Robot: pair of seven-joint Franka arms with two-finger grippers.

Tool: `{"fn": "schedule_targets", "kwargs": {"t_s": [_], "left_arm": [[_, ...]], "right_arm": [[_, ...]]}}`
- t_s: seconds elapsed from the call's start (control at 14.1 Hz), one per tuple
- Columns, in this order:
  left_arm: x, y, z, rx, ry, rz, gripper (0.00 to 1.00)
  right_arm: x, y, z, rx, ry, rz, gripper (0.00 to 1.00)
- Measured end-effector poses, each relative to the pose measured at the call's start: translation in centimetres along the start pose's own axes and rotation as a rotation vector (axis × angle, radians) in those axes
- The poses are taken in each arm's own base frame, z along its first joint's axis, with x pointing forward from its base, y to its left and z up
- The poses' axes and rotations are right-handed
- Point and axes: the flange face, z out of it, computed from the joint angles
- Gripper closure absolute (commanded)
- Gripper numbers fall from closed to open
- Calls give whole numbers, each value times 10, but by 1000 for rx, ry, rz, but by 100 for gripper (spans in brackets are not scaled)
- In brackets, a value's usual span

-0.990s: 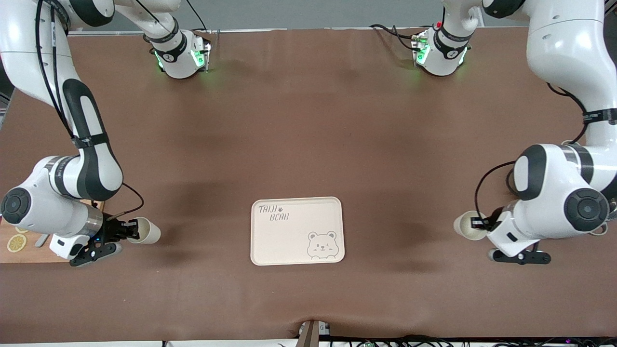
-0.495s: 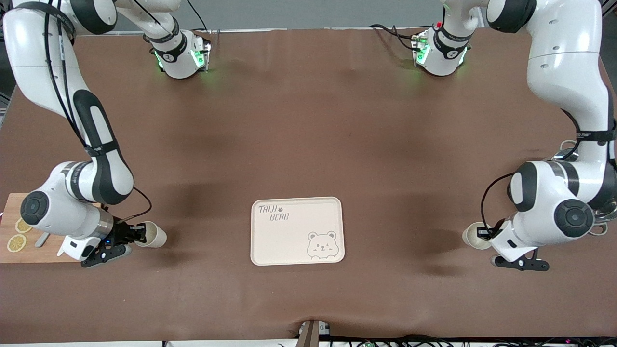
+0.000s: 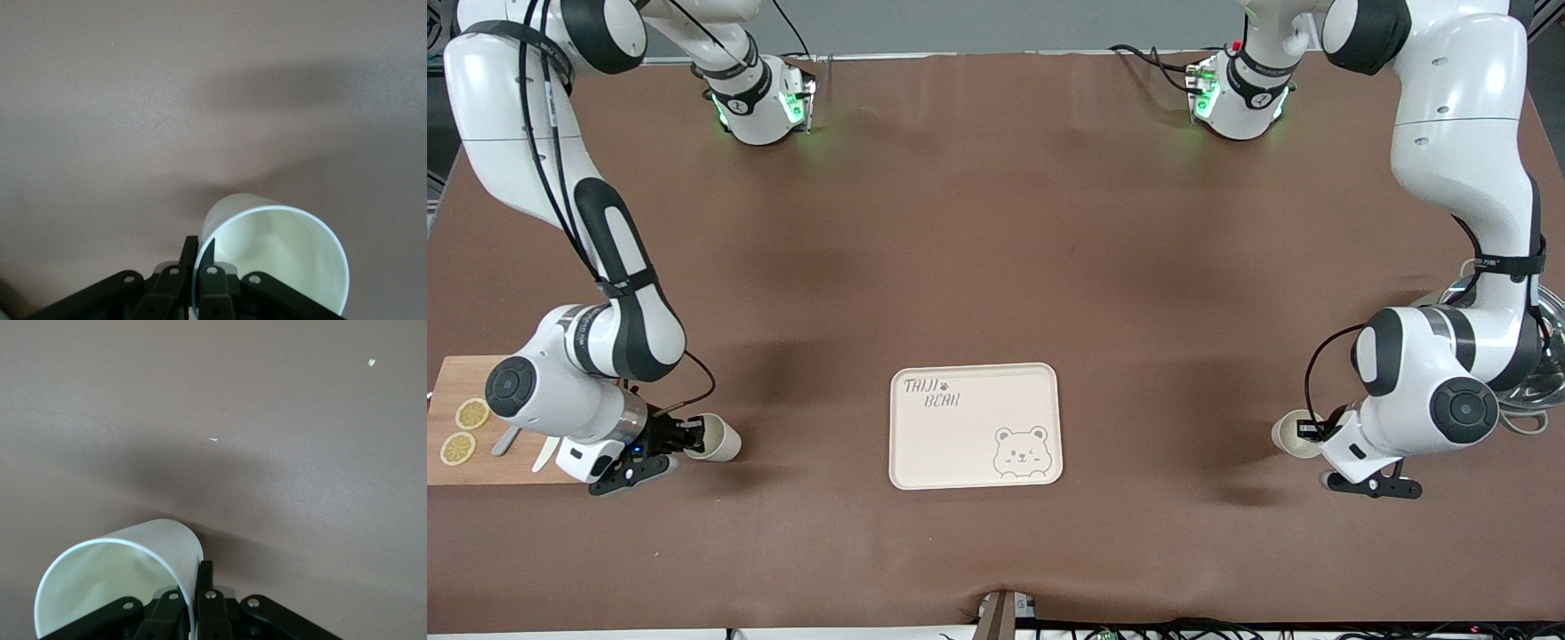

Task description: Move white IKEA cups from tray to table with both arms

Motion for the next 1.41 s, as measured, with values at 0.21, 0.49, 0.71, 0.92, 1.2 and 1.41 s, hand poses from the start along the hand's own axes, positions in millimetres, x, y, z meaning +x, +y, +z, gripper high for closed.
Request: {"fn": "schedule_targets", "kwargs": {"t_s": [0.21,0.49,0.71,0.92,1.2,1.41], "left_arm": [[0,0,7,-1,-1,1,100],[0,-1,16,-2,-5,-2,100],[0,-2,20,-3,-5,-3,97],[0,-2,20,-3,-5,-3,89],[0,-2,21,-3,-5,-3,66],[1,0,19,-5,3,-1,38]], "right_arm": [[1,-2,1,1,0,-2,0],[3,-1,-2,-1,7,-2,0],[10,0,-12,-4,18,-4,0],[19,0,-37,27,-36,-10,0],[28,-10,-94,66,-112,38,0],[29,-36,-161,71,-146,89,0]]}}
